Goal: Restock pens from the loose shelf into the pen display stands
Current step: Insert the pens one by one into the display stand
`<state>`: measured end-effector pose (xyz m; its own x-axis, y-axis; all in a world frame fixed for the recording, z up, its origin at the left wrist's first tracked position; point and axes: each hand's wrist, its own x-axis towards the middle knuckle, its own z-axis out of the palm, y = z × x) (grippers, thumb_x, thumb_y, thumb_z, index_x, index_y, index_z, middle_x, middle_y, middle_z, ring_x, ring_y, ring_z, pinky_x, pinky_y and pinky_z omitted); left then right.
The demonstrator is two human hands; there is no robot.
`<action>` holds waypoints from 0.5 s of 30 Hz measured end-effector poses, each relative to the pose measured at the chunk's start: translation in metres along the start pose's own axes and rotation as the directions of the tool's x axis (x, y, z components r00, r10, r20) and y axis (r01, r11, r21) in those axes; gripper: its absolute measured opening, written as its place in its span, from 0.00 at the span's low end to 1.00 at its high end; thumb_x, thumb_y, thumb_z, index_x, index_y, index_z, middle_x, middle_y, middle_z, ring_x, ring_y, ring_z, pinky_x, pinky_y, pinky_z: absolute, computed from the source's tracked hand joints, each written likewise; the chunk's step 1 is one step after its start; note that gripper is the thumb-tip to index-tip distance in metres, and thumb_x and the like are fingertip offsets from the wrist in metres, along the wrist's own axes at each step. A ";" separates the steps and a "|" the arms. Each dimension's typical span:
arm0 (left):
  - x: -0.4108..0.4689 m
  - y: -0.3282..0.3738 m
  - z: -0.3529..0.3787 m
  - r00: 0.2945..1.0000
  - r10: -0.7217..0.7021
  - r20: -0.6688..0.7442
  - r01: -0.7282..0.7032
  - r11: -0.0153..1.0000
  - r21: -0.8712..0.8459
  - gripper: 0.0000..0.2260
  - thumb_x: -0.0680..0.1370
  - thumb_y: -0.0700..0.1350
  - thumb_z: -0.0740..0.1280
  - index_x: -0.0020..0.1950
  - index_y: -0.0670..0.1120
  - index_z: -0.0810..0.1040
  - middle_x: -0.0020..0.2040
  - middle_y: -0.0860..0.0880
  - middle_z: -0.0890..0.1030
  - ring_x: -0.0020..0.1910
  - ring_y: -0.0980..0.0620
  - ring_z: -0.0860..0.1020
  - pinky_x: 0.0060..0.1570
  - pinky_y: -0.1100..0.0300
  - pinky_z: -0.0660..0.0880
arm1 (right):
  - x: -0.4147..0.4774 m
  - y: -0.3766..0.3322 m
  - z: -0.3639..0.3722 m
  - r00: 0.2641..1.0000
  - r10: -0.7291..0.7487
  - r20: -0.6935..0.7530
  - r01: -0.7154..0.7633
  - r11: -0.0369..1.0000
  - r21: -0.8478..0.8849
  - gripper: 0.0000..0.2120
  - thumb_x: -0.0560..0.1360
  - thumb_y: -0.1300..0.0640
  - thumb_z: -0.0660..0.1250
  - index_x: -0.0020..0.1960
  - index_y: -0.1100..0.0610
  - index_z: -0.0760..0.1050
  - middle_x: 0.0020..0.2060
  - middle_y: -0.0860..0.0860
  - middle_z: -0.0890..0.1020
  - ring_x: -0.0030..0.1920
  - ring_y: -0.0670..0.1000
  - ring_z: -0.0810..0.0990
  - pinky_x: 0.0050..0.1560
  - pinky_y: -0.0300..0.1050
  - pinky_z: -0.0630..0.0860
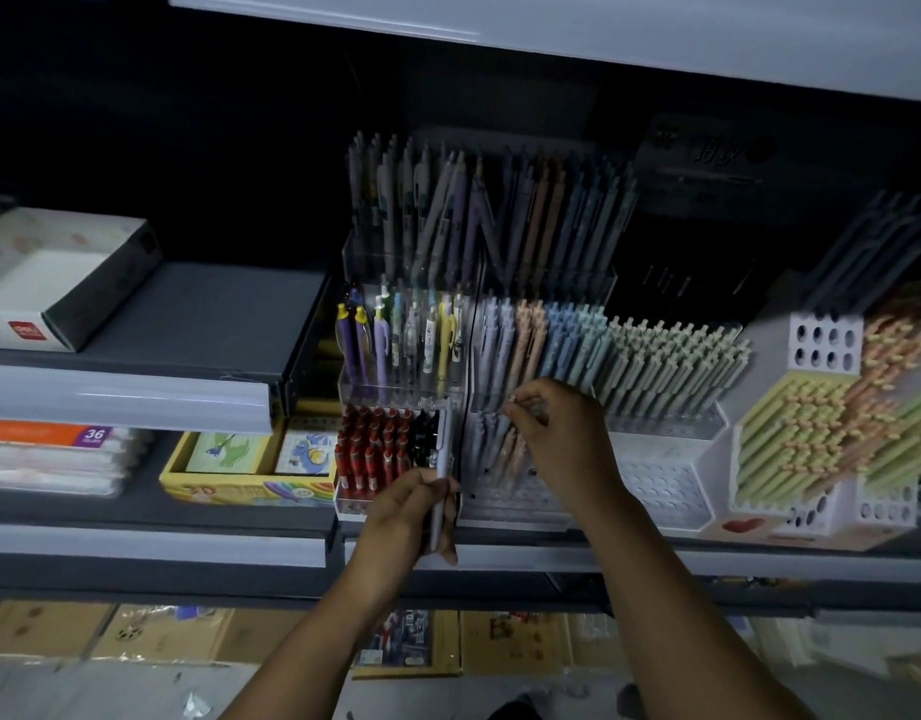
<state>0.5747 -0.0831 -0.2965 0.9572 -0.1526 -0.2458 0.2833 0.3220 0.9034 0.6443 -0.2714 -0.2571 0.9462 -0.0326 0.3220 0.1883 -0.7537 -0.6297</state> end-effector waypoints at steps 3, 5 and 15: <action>-0.001 0.001 -0.001 1.000 0.010 0.016 -0.010 0.999 0.036 0.08 0.84 0.37 0.59 0.51 0.35 0.77 0.38 0.39 0.76 0.30 0.44 0.73 0.33 0.51 0.80 | -0.001 0.002 0.003 1.000 0.009 0.010 -0.009 1.000 0.007 0.04 0.77 0.55 0.72 0.48 0.55 0.82 0.41 0.46 0.83 0.41 0.42 0.80 0.42 0.29 0.71; -0.002 0.000 -0.003 0.999 0.010 0.034 -0.012 0.997 0.075 0.08 0.84 0.38 0.61 0.51 0.35 0.77 0.39 0.39 0.77 0.31 0.44 0.76 0.33 0.51 0.81 | -0.002 0.004 0.005 1.000 0.021 0.021 -0.021 1.000 0.018 0.04 0.77 0.55 0.73 0.49 0.55 0.82 0.42 0.47 0.84 0.43 0.43 0.81 0.44 0.34 0.75; 0.000 -0.004 -0.005 0.998 0.010 0.064 -0.015 0.997 0.074 0.09 0.83 0.38 0.62 0.61 0.35 0.77 0.45 0.38 0.82 0.38 0.42 0.82 0.36 0.52 0.83 | -0.009 0.010 0.023 0.995 0.040 0.096 -0.034 0.997 -0.063 0.07 0.75 0.53 0.74 0.50 0.55 0.83 0.46 0.51 0.85 0.46 0.51 0.83 0.48 0.46 0.79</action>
<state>0.5736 -0.0800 -0.3019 0.9543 -0.2091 -0.2134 0.2637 0.2541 0.9305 0.6440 -0.2639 -0.2828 0.9739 0.0008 0.2269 0.1392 -0.7918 -0.5946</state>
